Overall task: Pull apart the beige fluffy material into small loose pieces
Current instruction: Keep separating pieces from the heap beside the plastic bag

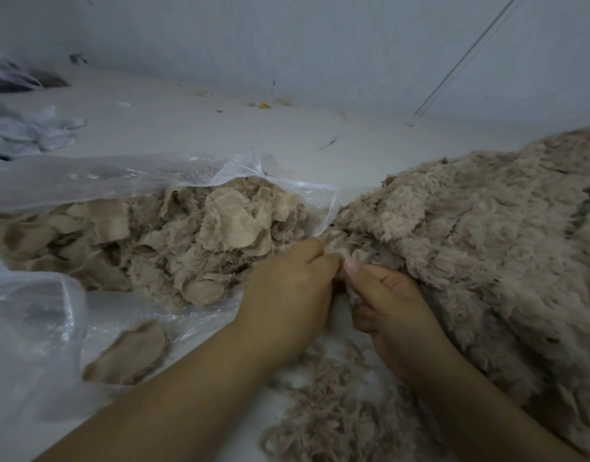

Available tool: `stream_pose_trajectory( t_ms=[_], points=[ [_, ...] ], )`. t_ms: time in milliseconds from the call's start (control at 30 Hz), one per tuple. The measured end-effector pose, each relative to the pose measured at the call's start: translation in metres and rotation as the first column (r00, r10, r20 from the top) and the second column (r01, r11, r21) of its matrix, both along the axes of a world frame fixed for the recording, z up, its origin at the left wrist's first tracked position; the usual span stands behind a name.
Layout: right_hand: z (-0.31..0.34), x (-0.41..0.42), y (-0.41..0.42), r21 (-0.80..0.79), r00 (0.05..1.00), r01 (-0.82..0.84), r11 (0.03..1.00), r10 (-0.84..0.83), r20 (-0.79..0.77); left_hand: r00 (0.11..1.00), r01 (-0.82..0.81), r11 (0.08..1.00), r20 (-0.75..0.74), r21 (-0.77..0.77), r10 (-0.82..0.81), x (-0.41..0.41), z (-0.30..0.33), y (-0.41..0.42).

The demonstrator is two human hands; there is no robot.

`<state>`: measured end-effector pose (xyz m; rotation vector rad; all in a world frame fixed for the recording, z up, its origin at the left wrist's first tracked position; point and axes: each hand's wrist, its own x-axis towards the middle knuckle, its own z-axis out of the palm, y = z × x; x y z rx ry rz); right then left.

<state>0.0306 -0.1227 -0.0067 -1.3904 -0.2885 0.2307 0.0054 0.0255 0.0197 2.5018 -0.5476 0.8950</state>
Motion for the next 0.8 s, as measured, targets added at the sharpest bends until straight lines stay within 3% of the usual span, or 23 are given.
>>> stream_pose_trajectory(
  t_ms=[167, 267, 400, 467, 567, 667, 800],
  points=[
    [-0.002, 0.0, -0.002, 0.038, 0.997, 0.054, 0.998, -0.051, -0.063, 0.999, 0.019, 0.98, -0.033, -0.2, -0.026, 0.004, -0.005, 0.006],
    [0.002, 0.001, 0.0, 0.068, 0.995, 0.049, 0.996, -0.043, -0.09, 0.998, 0.023, 0.913, -0.049, -0.407, -0.047, 0.011, -0.006, 0.009],
    [0.003, 0.0, 0.001, 0.075, 0.998, 0.017, 0.997, -0.012, -0.061, 0.98, 0.101, 0.838, -0.093, -0.537, -0.177, 0.009, -0.003, 0.006],
    [0.001, -0.001, 0.001, 0.036, 0.999, 0.028, 0.999, -0.027, -0.029, 0.954, 0.128, 0.768, -0.133, -0.627, -0.267, 0.007, -0.003, 0.004],
    [0.001, -0.002, 0.002, 0.037, 0.998, 0.054, 0.998, -0.053, -0.026, 0.916, 0.041, 0.633, -0.224, -0.773, -0.332, 0.005, 0.0, 0.001],
    [0.003, -0.004, 0.003, 0.063, 0.997, 0.071, 0.996, -0.068, -0.048, 0.858, -0.094, 0.656, -0.395, -0.749, -0.329, 0.005, 0.001, 0.002],
    [0.004, -0.005, 0.001, 0.112, 0.992, 0.093, 0.989, -0.083, -0.092, 0.709, -0.085, 0.711, -0.543, -0.698, -0.449, 0.003, 0.002, 0.006]
  ],
)
